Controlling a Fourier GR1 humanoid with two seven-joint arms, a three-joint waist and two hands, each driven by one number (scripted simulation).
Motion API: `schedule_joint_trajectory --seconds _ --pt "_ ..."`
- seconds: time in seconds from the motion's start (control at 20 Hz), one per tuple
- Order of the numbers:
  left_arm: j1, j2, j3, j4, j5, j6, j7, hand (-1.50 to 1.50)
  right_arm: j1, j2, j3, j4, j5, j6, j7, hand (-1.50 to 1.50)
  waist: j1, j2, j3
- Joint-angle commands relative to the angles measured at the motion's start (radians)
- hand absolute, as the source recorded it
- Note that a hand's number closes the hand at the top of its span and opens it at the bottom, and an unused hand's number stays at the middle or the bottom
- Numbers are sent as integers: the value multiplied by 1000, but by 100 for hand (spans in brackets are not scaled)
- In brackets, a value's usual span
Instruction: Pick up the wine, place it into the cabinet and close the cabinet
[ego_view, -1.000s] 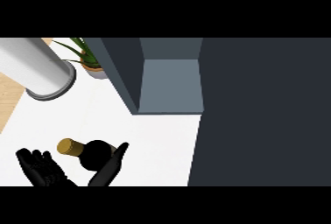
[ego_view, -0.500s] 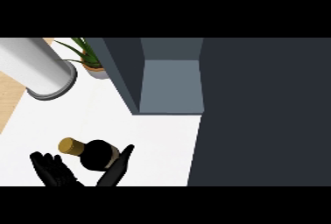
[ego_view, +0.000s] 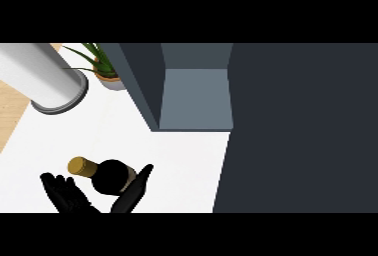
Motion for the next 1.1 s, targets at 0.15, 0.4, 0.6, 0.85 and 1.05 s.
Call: schedule_joint_trajectory --seconds 0.15,0.4,0.6,0.85,1.05 --pt "5 -7 -3 -24 75 18 -45 -150 28 2 -12 -87 -51 -8 47 -150 1 -4 -1" --pt "-32 5 16 -21 122 18 -69 -150 0 7 15 -73 -36 -17 50 -150 -2 -5 -3" --pt "-62 15 39 19 158 18 -88 -150 -9 15 3 -69 -37 -31 55 -150 -11 -3 -4" --pt "-96 25 52 46 204 18 -119 -150 16 24 10 -56 -32 -28 36 -150 -11 1 -3" --pt "-119 2 77 32 234 18 -139 150 3 15 1 -50 -37 -24 41 -150 -15 -2 -6"
